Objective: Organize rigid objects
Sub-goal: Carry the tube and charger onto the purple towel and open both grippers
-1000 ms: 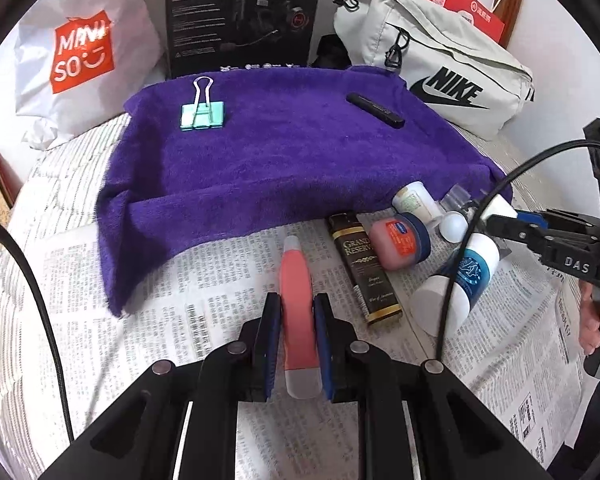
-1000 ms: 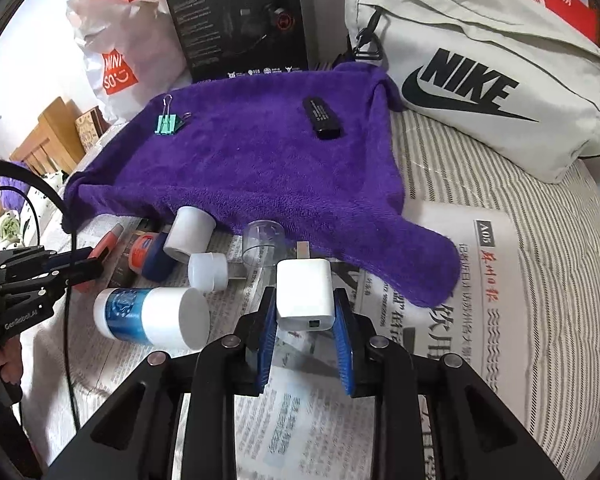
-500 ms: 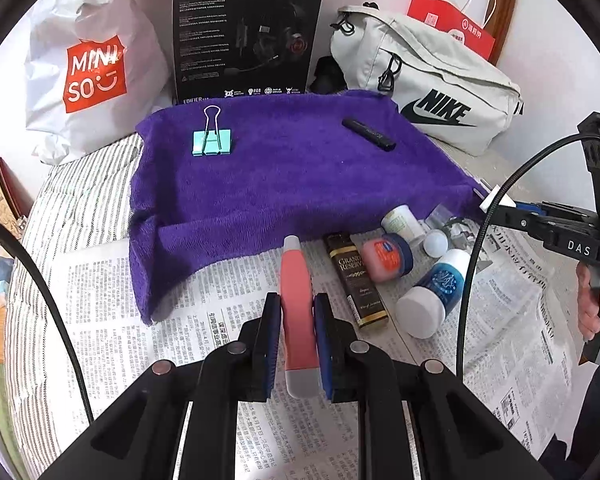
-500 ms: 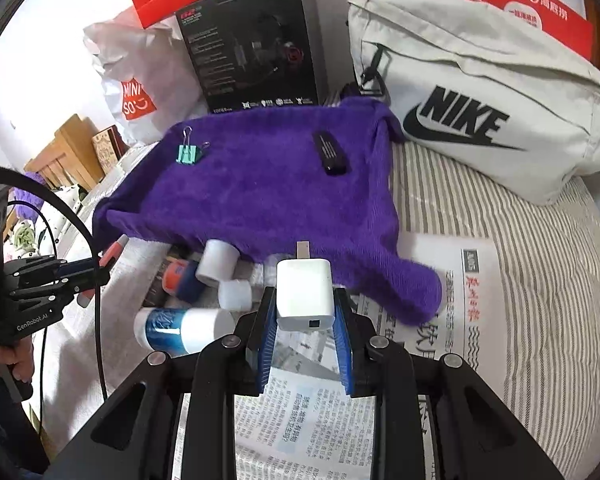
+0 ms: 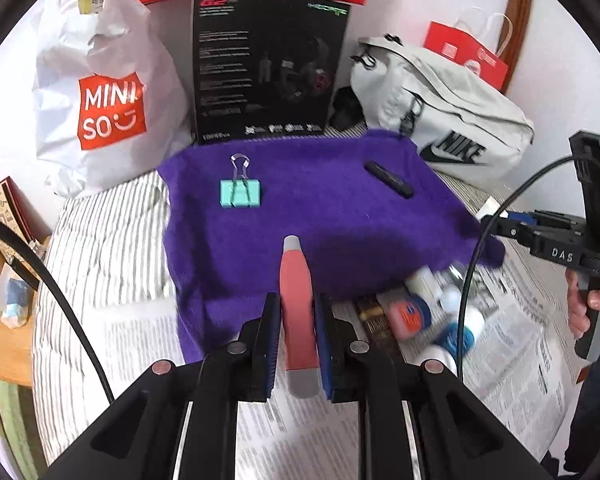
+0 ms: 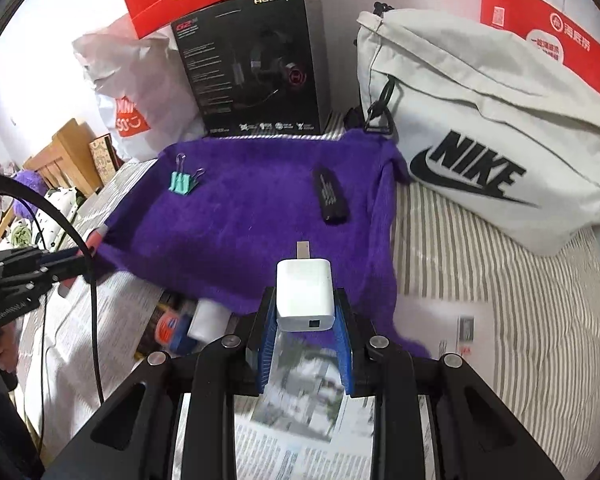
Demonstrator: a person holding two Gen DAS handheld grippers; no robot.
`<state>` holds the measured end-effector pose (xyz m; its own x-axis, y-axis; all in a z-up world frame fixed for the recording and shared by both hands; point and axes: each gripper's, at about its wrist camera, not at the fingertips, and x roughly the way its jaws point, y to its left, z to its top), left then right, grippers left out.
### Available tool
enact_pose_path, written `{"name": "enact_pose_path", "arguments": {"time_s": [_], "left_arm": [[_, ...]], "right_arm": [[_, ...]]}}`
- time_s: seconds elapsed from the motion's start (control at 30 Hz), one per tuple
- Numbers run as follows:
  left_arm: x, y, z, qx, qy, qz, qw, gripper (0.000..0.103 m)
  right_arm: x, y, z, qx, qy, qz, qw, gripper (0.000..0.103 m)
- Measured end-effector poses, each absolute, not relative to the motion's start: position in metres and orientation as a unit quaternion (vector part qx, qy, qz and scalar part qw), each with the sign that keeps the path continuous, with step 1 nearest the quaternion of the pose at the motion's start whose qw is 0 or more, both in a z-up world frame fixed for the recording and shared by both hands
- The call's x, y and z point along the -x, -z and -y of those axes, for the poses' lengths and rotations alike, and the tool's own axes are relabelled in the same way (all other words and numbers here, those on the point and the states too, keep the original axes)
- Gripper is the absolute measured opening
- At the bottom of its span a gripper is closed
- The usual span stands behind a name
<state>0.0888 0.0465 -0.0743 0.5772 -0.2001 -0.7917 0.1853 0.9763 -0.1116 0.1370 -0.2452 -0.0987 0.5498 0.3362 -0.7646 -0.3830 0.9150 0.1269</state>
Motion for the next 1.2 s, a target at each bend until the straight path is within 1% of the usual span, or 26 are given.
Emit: {"name": "enact_pose_path", "arguments": {"time_s": [0.17,0.43,0.83,1.2], "left_arm": [[-0.119,0.078,-0.053,0.007,0.101,-0.452,0.886,0.017],[-0.159,0.102,-0.058,0.013,0.103,-0.475,0.874,0.017],[-0.177,0.117,-0.064,0.018,0.099,-0.489,0.867,0.017],[-0.193,0.124,-0.067,0.022,0.090,-0.499,0.862,0.017]], "right_arm": [[-0.167,0.103,0.238,0.039,-0.194,-0.437,0.877,0.027],[-0.199,0.130,0.219,0.063,-0.185,-0.469,0.862,0.027],[-0.219,0.148,0.207,0.087,-0.167,-0.477,0.859,0.027],[-0.223,0.151,0.202,0.094,-0.170,-0.473,0.859,0.027]]}}
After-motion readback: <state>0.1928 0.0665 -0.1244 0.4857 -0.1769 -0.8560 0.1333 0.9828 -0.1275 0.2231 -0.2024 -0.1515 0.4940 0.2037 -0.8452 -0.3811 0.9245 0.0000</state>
